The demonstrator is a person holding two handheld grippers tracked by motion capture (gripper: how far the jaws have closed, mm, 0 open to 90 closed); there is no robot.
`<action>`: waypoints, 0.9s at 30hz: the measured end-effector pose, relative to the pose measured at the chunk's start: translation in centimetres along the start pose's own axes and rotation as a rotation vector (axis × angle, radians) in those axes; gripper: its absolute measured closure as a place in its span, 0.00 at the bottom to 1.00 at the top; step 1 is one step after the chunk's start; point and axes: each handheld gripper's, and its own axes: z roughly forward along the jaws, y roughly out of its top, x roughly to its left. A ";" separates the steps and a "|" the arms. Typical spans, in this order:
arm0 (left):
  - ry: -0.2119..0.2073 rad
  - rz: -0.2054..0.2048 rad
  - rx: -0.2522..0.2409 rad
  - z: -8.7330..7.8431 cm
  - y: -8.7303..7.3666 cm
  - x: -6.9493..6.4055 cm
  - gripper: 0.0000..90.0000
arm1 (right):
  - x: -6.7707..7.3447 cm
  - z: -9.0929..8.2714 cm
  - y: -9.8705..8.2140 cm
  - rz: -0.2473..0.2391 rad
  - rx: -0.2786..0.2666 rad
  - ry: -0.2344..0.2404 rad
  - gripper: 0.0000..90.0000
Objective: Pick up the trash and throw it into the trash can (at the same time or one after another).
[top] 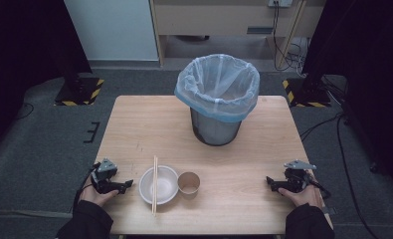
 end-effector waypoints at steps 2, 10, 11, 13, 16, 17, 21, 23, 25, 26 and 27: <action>0.013 -0.015 -0.029 -0.6 0.3 0.1 0.19 | 0.1 0.0 0.0 -0.003 0.005 0.002 0.01; 0.043 -0.103 -0.172 -2.9 1.5 -0.3 0.21 | 0.0 -0.1 0.0 -0.004 0.002 0.006 0.01; 0.043 -0.103 -0.172 -2.9 1.5 -0.3 0.22 | 0.0 -0.1 0.0 -0.004 0.002 0.006 0.01; 0.047 -0.105 -0.219 -3.6 2.0 -0.8 0.23 | 0.0 -0.1 0.0 -0.003 0.001 0.005 0.01; 0.054 -0.109 -0.264 -4.2 2.5 -1.2 0.24 | 0.0 -0.1 -0.1 -0.003 0.001 0.005 0.01; 0.055 -0.114 -0.281 -4.4 2.7 -1.4 0.24 | 0.0 -0.1 -0.1 -0.002 0.001 0.005 0.01; 0.042 -0.128 -0.329 -5.1 3.5 -2.3 0.25 | 0.0 -0.1 -0.1 -0.002 0.001 0.004 0.02; 0.035 -0.121 -0.345 -5.3 3.9 -2.9 0.26 | 0.0 -0.1 0.0 -0.004 0.001 0.004 0.02; 0.033 -0.119 -0.350 -5.3 4.0 -3.2 0.28 | 0.0 -0.1 0.0 -0.004 0.001 0.004 0.02; 0.023 -0.117 -0.358 -5.4 4.4 -3.8 0.29 | 0.0 -0.1 -0.1 -0.002 0.001 0.004 0.02; 0.018 -0.118 -0.362 -5.4 4.5 -4.1 0.29 | 0.0 -0.1 -0.1 -0.001 0.000 0.003 0.02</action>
